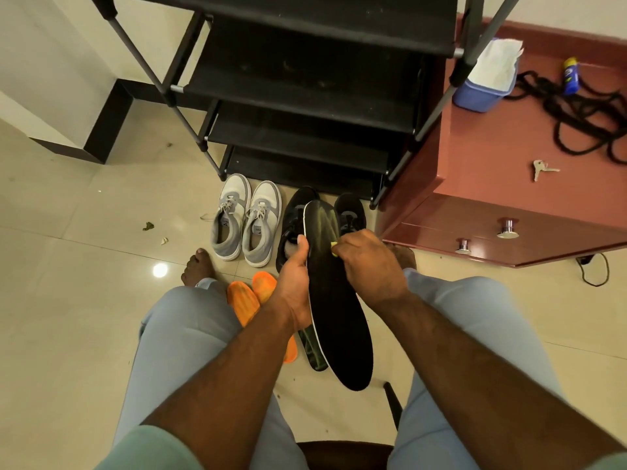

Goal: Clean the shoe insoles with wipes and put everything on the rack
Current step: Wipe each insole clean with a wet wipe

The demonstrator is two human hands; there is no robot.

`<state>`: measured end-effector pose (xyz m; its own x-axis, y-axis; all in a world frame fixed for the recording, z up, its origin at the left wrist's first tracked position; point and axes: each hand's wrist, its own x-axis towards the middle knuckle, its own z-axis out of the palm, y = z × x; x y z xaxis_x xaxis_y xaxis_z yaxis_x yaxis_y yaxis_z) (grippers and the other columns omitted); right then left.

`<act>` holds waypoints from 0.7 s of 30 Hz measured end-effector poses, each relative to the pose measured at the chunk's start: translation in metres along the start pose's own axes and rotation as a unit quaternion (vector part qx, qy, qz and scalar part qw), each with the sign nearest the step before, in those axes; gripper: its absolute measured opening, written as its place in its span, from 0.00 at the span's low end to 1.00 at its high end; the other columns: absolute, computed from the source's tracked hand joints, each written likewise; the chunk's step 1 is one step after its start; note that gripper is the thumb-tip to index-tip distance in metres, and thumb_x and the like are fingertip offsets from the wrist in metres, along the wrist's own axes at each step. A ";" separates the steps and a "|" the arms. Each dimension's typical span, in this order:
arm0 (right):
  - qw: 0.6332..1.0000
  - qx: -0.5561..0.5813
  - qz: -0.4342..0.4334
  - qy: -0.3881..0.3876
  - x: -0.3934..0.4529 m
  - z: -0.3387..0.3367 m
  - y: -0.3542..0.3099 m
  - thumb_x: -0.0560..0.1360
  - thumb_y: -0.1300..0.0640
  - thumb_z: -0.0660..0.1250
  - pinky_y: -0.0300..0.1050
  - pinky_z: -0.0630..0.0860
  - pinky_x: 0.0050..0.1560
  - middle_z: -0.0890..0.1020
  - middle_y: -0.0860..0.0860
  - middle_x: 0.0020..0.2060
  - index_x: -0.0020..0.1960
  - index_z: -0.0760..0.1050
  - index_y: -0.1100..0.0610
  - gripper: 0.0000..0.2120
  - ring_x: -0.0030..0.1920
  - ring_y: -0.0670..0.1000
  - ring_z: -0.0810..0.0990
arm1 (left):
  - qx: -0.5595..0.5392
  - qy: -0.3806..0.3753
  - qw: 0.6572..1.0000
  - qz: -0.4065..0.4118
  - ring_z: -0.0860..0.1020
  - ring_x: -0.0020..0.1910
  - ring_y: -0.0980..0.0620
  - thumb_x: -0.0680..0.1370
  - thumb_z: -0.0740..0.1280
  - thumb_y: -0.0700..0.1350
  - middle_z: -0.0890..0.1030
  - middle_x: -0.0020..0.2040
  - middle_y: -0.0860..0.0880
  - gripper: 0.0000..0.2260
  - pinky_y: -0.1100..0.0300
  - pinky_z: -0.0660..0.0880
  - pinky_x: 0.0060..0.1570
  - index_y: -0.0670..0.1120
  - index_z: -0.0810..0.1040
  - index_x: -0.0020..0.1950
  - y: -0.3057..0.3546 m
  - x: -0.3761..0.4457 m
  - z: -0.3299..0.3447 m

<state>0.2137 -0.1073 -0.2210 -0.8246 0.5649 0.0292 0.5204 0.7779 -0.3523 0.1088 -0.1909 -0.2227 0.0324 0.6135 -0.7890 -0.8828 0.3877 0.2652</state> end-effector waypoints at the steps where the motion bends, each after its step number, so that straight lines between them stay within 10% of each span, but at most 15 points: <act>1: 1.000 0.001 0.007 -0.001 0.001 0.000 0.001 0.64 0.68 0.74 0.45 0.77 0.40 0.82 0.55 0.38 0.45 0.82 0.61 0.10 0.40 0.56 0.79 | 0.003 0.010 1.000 0.004 0.85 0.48 0.43 0.80 0.50 0.67 0.85 0.52 0.39 0.34 0.51 0.79 0.46 0.42 0.82 0.58 0.000 0.000 0.000; 21: 0.992 0.054 -0.058 -0.100 -0.008 -0.011 0.009 0.59 0.72 0.76 0.51 0.78 0.39 0.82 0.58 0.37 0.42 0.82 0.63 0.13 0.39 0.60 0.80 | 0.056 0.030 0.998 0.007 0.80 0.60 0.37 0.78 0.52 0.70 0.82 0.59 0.37 0.33 0.40 0.76 0.59 0.46 0.79 0.65 -0.002 0.005 -0.005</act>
<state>0.2270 -0.1017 -0.2140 -0.9107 0.3989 -0.1073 0.4015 0.7940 -0.4564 0.1086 -0.1922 -0.2297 -0.0106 0.5788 -0.8154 -0.8245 0.4563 0.3346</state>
